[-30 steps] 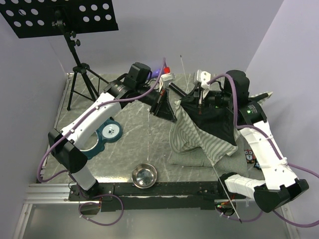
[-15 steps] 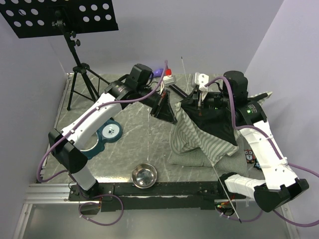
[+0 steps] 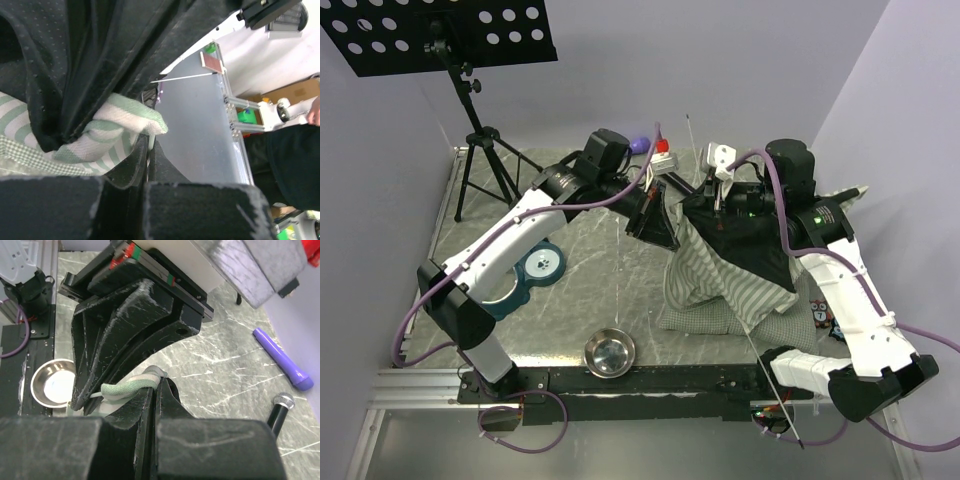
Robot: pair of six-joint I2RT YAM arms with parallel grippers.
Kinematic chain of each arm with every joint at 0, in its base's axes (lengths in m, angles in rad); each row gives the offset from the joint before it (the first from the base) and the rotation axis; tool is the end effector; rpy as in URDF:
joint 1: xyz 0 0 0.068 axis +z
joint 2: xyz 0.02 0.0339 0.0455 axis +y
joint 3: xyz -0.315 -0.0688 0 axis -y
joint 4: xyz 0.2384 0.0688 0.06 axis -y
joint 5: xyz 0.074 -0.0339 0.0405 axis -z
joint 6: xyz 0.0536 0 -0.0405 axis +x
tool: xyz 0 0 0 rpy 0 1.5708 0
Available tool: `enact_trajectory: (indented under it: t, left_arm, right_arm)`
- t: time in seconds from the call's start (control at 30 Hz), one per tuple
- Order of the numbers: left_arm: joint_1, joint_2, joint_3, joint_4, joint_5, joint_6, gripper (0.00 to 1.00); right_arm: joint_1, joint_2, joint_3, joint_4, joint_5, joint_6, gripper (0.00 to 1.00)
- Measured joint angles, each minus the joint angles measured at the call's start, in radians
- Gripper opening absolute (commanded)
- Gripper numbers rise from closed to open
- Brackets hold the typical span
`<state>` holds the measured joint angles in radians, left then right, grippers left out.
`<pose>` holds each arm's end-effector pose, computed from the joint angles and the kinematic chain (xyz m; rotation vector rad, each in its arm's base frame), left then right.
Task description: Set up the pet tent
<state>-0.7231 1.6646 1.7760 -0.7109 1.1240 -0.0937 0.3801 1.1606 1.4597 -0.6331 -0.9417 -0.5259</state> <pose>0.2379 -0.2744 0.4584 1.3263 1.7978 -1.6697 0.1736 0.1160 0.4954 -1.3163 1.2772 0.7861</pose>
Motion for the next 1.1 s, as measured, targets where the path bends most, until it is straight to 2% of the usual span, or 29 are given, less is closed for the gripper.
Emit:
enact_trajectory:
  t: [0.27, 0.67, 0.77, 0.87, 0.93, 0.97, 1.03, 1.1]
  left_arm:
    - [0.076, -0.009, -0.082, 0.103, 0.048, -0.131, 0.01]
    - [0.011, -0.010, -0.063, 0.069, 0.026, -0.048, 0.01]
    - [0.020, -0.014, -0.073, 0.068, 0.023, -0.049, 0.01]
    - [0.048, -0.033, -0.119, 0.119, 0.027, -0.084, 0.01]
    - [0.069, -0.047, -0.146, 0.143, 0.021, -0.096, 0.01]
    - [0.077, -0.051, -0.154, 0.148, 0.014, -0.098, 0.01]
    - [0.094, -0.054, -0.157, 0.160, -0.007, -0.098, 0.01]
    - [0.098, -0.055, -0.157, 0.169, -0.025, -0.091, 0.01]
  right_arm:
    - [0.003, -0.025, -0.023, -0.010, 0.039, -0.048, 0.00]
    - [0.054, -0.025, -0.018, -0.083, 0.077, -0.163, 0.00]
    - [0.056, -0.025, -0.018, -0.093, 0.078, -0.175, 0.13]
    - [0.056, -0.025, -0.018, -0.090, 0.089, -0.166, 0.39]
    - [0.056, -0.027, -0.018, -0.071, 0.109, -0.145, 0.49]
    - [0.056, -0.031, -0.019, -0.060, 0.117, -0.134, 0.57]
    - [0.056, -0.046, -0.024, -0.047, 0.126, -0.101, 0.68]
    - [0.048, -0.066, -0.029, -0.038, 0.136, -0.061, 0.73]
